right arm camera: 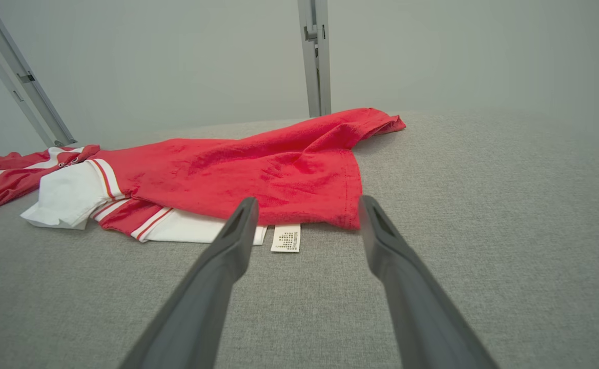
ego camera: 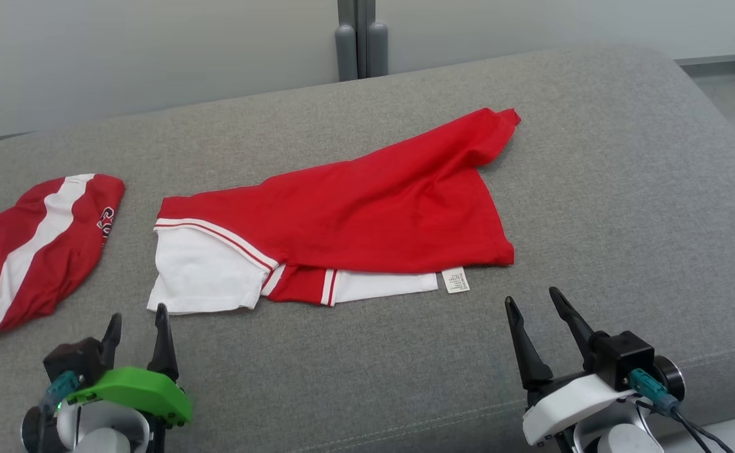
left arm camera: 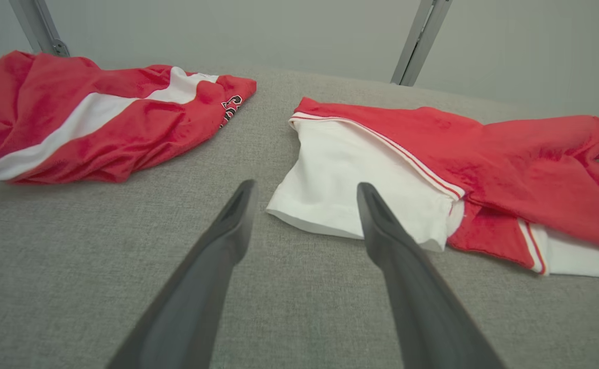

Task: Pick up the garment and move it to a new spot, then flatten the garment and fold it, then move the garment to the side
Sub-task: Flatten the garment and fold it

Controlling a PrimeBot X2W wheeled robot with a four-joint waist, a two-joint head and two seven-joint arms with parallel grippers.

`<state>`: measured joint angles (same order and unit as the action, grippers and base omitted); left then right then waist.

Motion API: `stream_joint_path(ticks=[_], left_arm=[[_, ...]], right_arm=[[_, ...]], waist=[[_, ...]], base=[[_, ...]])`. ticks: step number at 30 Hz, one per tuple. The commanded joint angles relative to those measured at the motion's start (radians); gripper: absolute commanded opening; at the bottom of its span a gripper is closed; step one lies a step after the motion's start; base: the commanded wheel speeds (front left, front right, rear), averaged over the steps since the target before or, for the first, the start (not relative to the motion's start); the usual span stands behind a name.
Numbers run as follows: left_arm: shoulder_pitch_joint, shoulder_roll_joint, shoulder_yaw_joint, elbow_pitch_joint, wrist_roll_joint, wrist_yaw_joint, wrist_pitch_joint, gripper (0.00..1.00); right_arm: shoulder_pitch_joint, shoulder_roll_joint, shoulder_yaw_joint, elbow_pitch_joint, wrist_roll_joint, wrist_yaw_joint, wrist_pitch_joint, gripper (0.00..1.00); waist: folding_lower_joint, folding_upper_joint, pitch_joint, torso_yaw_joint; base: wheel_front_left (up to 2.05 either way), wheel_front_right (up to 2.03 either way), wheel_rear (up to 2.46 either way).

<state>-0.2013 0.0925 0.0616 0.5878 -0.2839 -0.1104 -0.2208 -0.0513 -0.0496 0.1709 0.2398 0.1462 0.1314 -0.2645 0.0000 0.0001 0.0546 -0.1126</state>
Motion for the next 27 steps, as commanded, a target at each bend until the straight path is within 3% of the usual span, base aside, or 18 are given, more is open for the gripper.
stream_joint_path(ticks=[1,14,27], left_arm=[[-0.03,0.009,0.001,0.018,-0.006,-0.001,-0.002,1.0],[-0.237,0.073,-0.023,0.346,-0.019,-0.012,-0.015,1.0],[-0.312,0.108,-0.029,0.503,-0.017,-0.009,-0.041,1.0]], right_arm=[[-0.01,-0.002,0.0,0.0,-0.008,-0.001,-0.002,1.0],[-0.046,-0.002,0.013,-0.004,-0.018,-0.001,-0.002,1.0],[-0.057,-0.002,0.021,-0.021,-0.027,-0.001,-0.002,1.0]], waist=[[0.0,-0.0001,0.017,-0.007],[0.0,-0.0001,0.07,-0.054],[0.0,-0.0001,0.116,-0.087]], base=[[0.0,0.0,0.0],[0.0,0.0,0.0],[0.0,0.0,0.0]])
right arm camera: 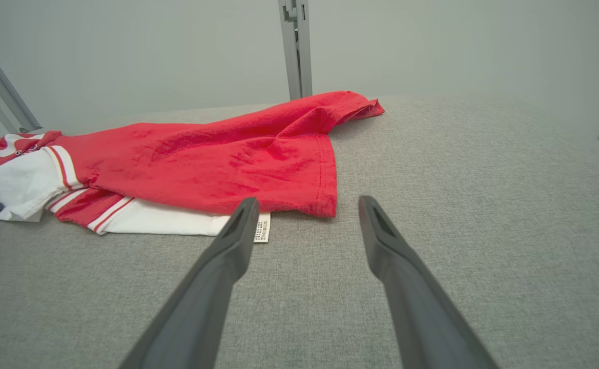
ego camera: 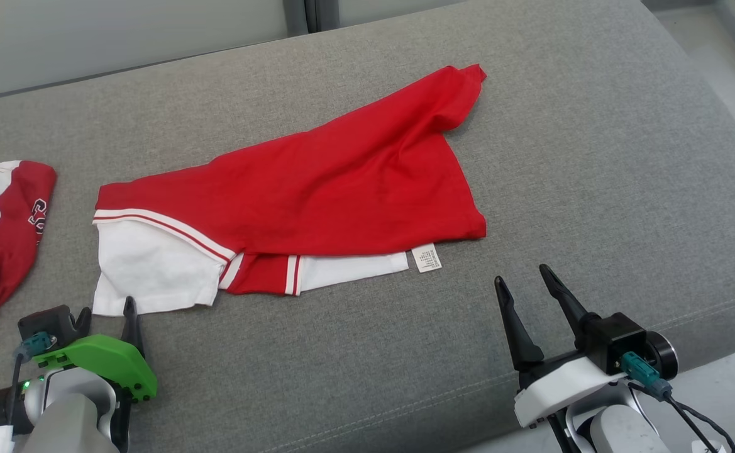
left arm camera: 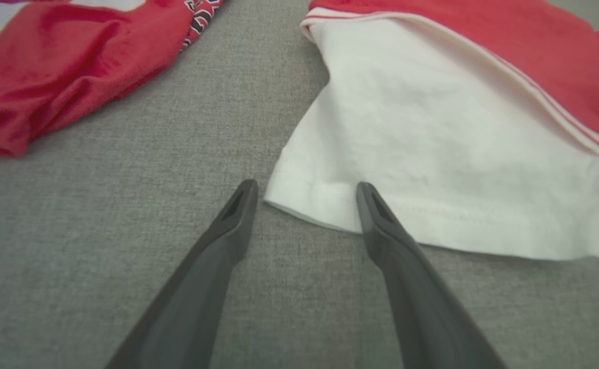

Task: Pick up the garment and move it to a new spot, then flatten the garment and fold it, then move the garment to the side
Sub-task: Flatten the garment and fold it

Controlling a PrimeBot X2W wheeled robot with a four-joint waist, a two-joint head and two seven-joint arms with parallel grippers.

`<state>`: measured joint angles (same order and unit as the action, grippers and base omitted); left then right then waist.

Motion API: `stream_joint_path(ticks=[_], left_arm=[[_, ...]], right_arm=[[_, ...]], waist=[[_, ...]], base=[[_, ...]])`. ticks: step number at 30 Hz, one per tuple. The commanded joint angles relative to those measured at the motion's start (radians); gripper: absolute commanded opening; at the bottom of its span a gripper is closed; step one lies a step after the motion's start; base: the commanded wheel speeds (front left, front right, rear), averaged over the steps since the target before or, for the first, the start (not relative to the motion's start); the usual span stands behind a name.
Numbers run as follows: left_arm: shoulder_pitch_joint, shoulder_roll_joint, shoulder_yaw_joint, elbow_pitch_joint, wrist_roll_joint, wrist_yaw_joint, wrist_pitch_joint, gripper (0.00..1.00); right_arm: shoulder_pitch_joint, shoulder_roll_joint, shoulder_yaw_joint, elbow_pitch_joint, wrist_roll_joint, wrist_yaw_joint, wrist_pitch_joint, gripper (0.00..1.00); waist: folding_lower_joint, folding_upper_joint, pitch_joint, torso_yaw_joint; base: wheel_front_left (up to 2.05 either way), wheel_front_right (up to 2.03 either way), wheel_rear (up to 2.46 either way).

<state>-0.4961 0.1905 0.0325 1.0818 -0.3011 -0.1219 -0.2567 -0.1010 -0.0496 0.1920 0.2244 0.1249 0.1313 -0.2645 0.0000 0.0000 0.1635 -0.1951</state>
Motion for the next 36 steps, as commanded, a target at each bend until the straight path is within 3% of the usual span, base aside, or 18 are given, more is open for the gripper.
stream_joint_path(ticks=[1,2,4,9,14,21,27,36], left_arm=[[-0.022,0.011,-0.003,0.018,0.002,0.003,-0.006,1.0],[-0.025,0.011,-0.008,0.028,0.006,0.003,-0.006,0.82],[-0.027,0.01,-0.014,0.043,0.009,0.001,-0.004,0.0],[-0.019,0.015,-0.016,0.035,0.003,-0.002,-0.004,0.0],[0.034,0.019,0.0,-0.063,-0.005,-0.006,-0.005,0.0],[0.09,0.009,-0.011,-0.171,-0.007,-0.008,-0.006,0.0],[0.106,0.004,-0.032,-0.235,-0.016,-0.009,-0.006,0.0],[0.116,0.028,-0.078,-0.28,-0.053,-0.008,-0.006,0.0]], right_arm=[[-0.008,-0.002,0.0,-0.006,-0.007,-0.001,-0.002,1.0],[-0.008,-0.002,-0.001,-0.006,-0.009,-0.001,-0.002,1.0],[-0.009,-0.002,0.0,-0.007,-0.012,-0.001,-0.002,1.0],[-0.019,-0.002,-0.005,0.001,-0.011,-0.001,-0.002,1.0],[-0.064,-0.002,-0.034,0.059,0.056,-0.001,-0.002,1.0],[-0.239,-0.001,-0.056,0.347,0.221,-0.001,-0.002,1.0],[-0.384,-0.002,-0.001,0.558,0.314,-0.001,-0.001,1.0],[-0.504,-0.002,0.068,0.734,0.391,-0.001,-0.001,1.0]], waist=[[0.0,0.0,0.009,-0.005],[0.0,0.0,0.011,-0.006],[0.0,0.0,0.014,-0.007],[0.0,0.0,0.014,-0.005],[0.0,0.0,0.017,0.01],[0.0,0.0,0.03,0.049],[0.0,0.0,0.039,0.075],[0.0,0.0,0.051,0.094]], base=[[0.0,0.0,0.0],[0.0,0.0,0.0],[0.0,0.0,0.0],[0.0,0.0,0.0],[0.0,0.0,0.0],[0.0,0.0,0.0],[0.0,0.0,0.0],[0.0,0.0,0.0]])
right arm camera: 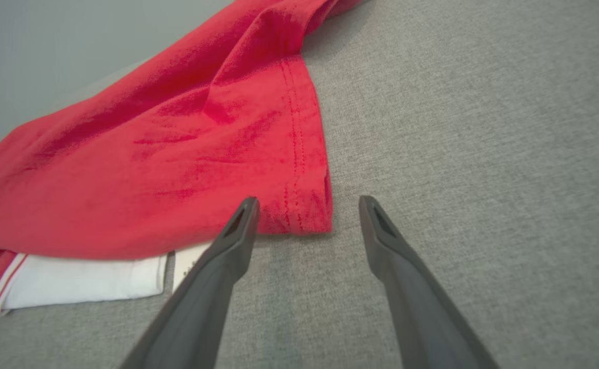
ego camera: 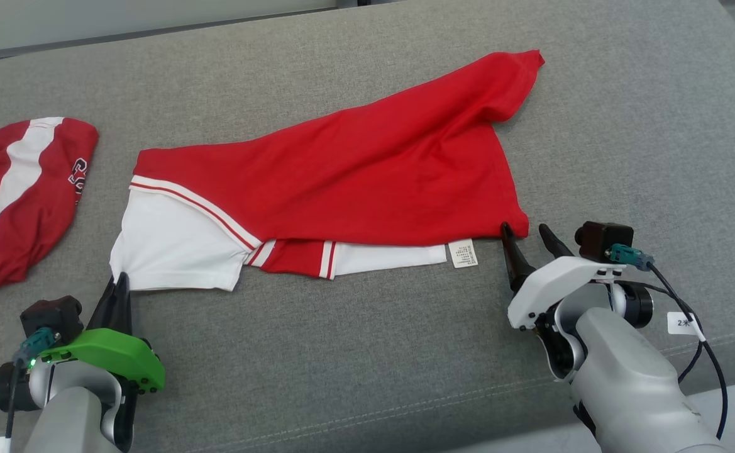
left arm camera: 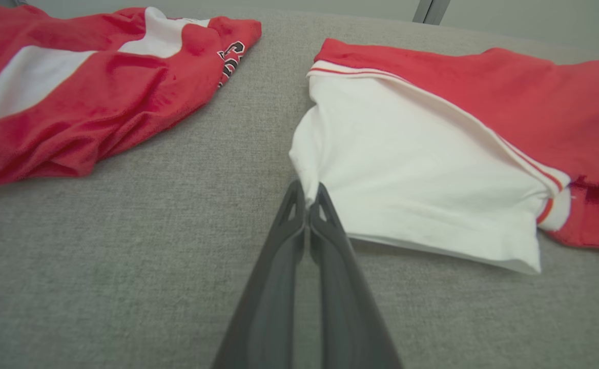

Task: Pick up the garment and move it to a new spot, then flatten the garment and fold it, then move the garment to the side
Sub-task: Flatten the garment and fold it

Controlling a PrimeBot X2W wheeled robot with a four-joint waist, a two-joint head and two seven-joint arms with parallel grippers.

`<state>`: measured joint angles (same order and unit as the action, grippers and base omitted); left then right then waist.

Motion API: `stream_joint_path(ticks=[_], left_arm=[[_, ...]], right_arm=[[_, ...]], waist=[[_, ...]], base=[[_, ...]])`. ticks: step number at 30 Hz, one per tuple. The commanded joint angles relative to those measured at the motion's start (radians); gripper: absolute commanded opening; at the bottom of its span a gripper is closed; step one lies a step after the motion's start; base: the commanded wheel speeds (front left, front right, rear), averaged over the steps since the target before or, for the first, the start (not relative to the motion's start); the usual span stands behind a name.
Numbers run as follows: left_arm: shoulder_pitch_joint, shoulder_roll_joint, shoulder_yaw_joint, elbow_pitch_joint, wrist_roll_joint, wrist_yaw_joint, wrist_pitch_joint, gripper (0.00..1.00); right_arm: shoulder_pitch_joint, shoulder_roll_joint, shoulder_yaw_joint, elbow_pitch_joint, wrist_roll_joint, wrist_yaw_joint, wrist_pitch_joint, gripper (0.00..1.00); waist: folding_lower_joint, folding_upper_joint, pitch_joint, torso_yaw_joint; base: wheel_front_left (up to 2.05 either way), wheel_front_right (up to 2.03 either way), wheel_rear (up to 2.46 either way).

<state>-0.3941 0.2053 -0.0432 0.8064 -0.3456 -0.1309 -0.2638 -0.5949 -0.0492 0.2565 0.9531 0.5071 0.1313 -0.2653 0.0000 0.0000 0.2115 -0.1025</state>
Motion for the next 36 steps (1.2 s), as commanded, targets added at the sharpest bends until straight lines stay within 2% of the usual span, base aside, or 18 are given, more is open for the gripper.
stream_joint_path(ticks=[1,4,5,6,7,8,15,20,23,30,36], left_arm=[[0.016,0.018,-0.006,-0.007,-0.012,0.001,0.001,0.0],[0.017,0.027,-0.018,-0.012,-0.024,0.001,0.001,0.0],[0.016,0.029,-0.022,-0.012,-0.025,0.001,0.001,0.0],[0.015,0.031,-0.027,-0.012,-0.028,0.001,0.001,0.0],[0.014,0.032,-0.032,-0.013,-0.032,0.001,0.001,0.0],[0.012,0.034,-0.036,-0.013,-0.034,0.001,0.001,0.0],[0.018,0.042,-0.047,-0.026,-0.056,0.001,0.001,0.0],[0.043,0.027,-0.016,-0.118,-0.119,0.001,0.001,0.0],[0.062,0.023,-0.011,-0.21,-0.187,0.001,0.001,0.0],[0.091,0.063,-0.024,-0.453,-0.332,0.001,0.007,0.0],[0.056,0.072,-0.01,-0.675,-0.52,0.001,0.122,0.0]], right_arm=[[-0.018,-0.002,0.007,0.014,0.011,-0.001,0.0,1.0],[-0.037,-0.003,0.019,0.041,0.022,-0.001,0.0,0.98],[-0.042,-0.002,0.025,0.054,0.023,-0.001,0.0,0.77],[-0.048,-0.003,0.032,0.069,0.029,-0.001,0.0,0.34],[-0.053,-0.003,0.039,0.08,0.041,-0.001,-0.001,0.09],[-0.055,-0.002,0.049,0.091,0.056,-0.001,0.0,0.0],[-0.069,-0.002,0.095,0.095,0.09,-0.001,0.0,0.0],[-0.047,-0.003,0.047,0.005,0.036,-0.001,0.0,0.0],[-0.022,-0.003,0.003,-0.079,-0.004,-0.001,-0.001,0.0],[0.005,-0.029,-0.046,-0.273,-0.055,-0.001,0.0,0.0],[-0.037,-0.09,-0.027,-0.394,-0.017,-0.001,0.0,0.0]], waist=[[0.0,0.0,0.005,0.003],[0.0,0.0,0.011,0.008],[0.0,0.0,0.012,0.01],[0.0,0.0,0.014,0.012],[0.0,0.0,0.015,0.014],[0.0,0.0,0.015,0.016],[0.0,0.0,0.001,0.009],[0.0,0.0,-0.035,-0.007],[0.0,0.0,-0.069,-0.017],[0.0,0.0,-0.159,-0.039],[0.0,0.0,-0.222,-0.049]], base=[[0.0,0.0,0.0],[0.0,0.0,0.0],[0.0,0.0,0.0],[0.0,0.0,0.0],[0.0,0.0,0.0],[0.0,0.0,0.0],[0.0,0.0,0.0],[0.0,0.0,0.0],[0.0,0.0,0.0],[0.0,0.0,0.0],[0.0,0.0,0.0]])
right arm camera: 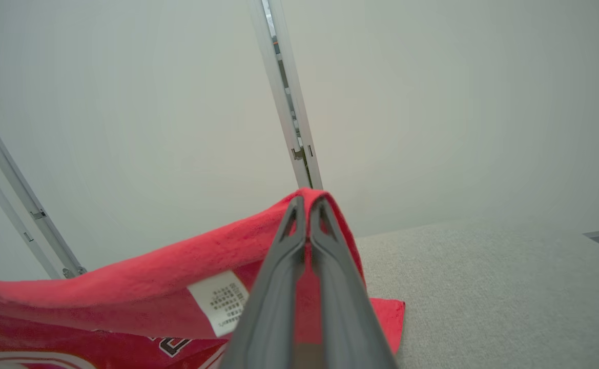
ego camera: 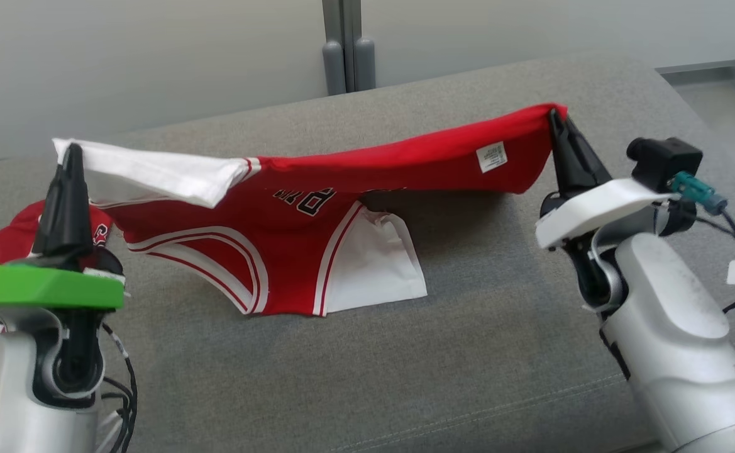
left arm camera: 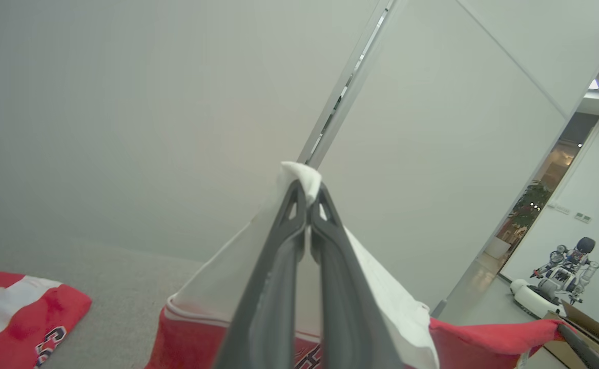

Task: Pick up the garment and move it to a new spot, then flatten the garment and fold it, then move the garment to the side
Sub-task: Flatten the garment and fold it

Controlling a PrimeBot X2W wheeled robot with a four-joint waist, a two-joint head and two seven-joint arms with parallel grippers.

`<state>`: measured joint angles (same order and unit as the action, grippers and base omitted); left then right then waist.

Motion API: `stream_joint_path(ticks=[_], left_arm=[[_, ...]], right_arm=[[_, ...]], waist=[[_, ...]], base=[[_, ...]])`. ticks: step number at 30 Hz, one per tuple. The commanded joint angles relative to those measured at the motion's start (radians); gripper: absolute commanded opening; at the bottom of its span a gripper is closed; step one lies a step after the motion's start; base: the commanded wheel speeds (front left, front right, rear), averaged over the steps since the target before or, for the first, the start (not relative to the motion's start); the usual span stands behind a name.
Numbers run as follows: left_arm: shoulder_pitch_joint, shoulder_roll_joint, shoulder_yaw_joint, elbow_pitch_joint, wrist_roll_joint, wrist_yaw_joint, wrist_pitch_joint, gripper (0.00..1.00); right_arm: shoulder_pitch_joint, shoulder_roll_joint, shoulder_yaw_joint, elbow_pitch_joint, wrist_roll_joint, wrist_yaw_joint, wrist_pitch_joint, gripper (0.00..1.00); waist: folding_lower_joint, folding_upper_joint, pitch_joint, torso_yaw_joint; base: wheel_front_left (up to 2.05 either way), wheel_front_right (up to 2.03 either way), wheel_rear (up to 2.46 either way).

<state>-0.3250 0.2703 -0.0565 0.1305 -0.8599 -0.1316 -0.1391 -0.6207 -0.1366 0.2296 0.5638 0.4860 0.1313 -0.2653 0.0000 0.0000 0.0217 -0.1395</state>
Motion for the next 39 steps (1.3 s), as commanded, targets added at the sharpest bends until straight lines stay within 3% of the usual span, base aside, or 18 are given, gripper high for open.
stream_joint_path(ticks=[1,9,20,25,30,34,39], left_arm=[[-0.025,0.008,0.009,-0.035,-0.025,0.004,0.019,0.0],[-0.148,0.038,0.047,-0.243,-0.157,0.051,0.171,0.0],[-0.284,0.094,0.025,-0.282,-0.139,0.082,0.256,0.0],[-0.379,0.12,0.007,-0.164,-0.094,0.066,0.25,0.0],[-0.592,0.152,-0.013,0.059,-0.027,0.04,0.208,0.0],[-0.821,0.182,-0.041,0.235,0.029,0.017,0.152,0.0],[-1.117,0.222,-0.105,0.399,0.101,0.001,0.046,0.0]], right_arm=[[-0.024,-0.014,0.004,-0.022,0.014,-0.001,0.002,0.0],[-0.135,-0.113,-0.006,-0.131,0.026,-0.001,0.05,0.0],[-0.206,-0.127,-0.013,-0.192,-0.011,-0.001,0.126,0.0],[-0.268,-0.093,0.003,-0.124,-0.052,-0.001,0.174,0.0],[-0.445,-0.041,0.044,0.036,-0.14,-0.001,0.204,0.0],[-0.642,0.026,-0.003,0.193,-0.221,-0.001,0.19,0.0],[-0.923,0.077,-0.139,0.346,-0.388,-0.001,0.101,0.0]], waist=[[0.0,0.0,-0.039,-0.013],[0.0,0.0,-0.078,-0.017],[0.0,0.0,-0.077,-0.022],[0.0,0.0,-0.027,-0.022],[0.0,0.0,0.103,-0.018],[0.0,0.0,0.253,-0.015],[0.0,0.0,0.447,-0.029]], base=[[0.0,0.0,0.0],[0.0,0.0,0.0],[0.0,0.0,0.0],[0.0,0.0,0.0],[0.0,0.0,0.0],[0.0,0.0,0.0],[0.0,0.0,0.0]])
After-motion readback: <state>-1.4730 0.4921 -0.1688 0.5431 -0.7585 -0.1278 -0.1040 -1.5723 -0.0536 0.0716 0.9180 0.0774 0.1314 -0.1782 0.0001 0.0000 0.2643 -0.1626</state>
